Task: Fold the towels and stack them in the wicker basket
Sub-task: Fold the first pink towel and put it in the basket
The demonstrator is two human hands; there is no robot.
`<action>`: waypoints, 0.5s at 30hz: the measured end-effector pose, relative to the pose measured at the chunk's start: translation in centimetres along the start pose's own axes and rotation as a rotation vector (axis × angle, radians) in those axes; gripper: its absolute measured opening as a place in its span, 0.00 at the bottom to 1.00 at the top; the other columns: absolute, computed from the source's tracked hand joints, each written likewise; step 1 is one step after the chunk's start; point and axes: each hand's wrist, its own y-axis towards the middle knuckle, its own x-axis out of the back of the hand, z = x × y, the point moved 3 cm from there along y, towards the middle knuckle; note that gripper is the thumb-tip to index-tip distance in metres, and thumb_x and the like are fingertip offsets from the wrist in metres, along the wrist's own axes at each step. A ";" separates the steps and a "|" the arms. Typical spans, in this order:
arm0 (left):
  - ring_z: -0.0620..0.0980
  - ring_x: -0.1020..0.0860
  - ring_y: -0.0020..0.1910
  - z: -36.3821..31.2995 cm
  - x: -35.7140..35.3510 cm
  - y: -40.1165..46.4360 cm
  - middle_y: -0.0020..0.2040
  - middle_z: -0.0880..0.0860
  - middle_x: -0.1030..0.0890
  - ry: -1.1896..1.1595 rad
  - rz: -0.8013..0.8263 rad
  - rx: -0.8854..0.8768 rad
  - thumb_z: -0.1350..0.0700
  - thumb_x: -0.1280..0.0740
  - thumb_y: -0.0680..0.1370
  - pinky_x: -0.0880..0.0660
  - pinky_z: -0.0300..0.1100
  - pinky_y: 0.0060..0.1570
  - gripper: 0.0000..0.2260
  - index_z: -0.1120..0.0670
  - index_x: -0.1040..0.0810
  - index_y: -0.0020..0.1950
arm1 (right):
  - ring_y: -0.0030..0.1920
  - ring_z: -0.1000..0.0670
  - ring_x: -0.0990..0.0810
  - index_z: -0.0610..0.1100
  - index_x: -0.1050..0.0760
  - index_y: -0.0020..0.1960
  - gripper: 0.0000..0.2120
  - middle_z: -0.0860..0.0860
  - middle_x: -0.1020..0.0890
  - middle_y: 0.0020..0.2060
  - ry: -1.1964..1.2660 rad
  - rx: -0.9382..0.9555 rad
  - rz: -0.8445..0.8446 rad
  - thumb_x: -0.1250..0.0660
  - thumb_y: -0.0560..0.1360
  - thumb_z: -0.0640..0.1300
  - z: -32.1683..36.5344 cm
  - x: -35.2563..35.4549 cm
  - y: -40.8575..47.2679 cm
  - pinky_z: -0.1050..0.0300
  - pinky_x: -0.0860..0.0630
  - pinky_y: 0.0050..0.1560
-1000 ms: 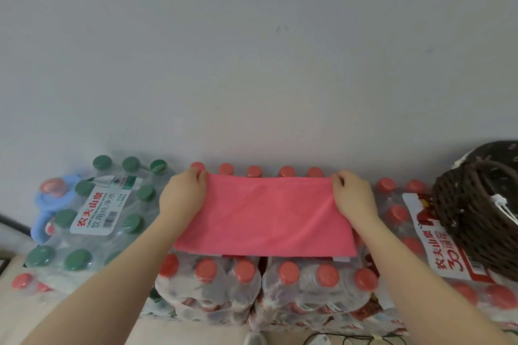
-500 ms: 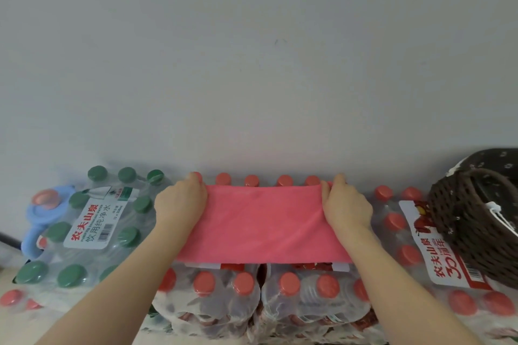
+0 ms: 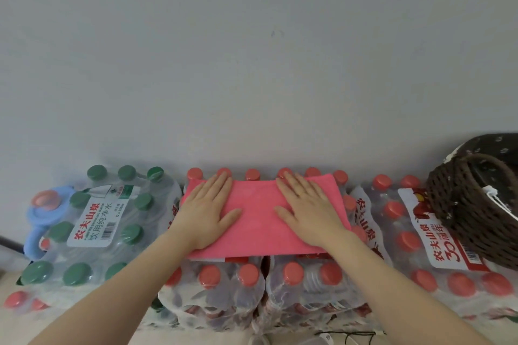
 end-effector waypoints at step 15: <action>0.50 0.56 0.76 -9.0 1.2 1.1 0.77 0.54 0.56 -0.046 -0.015 -0.260 0.34 0.66 0.66 0.63 0.38 0.70 0.42 0.55 0.54 0.76 | 0.68 0.39 0.35 0.40 0.25 0.51 0.18 0.40 0.27 0.61 0.316 -0.653 -0.216 0.37 0.74 0.54 -5.6 0.6 -3.2 0.47 0.36 0.67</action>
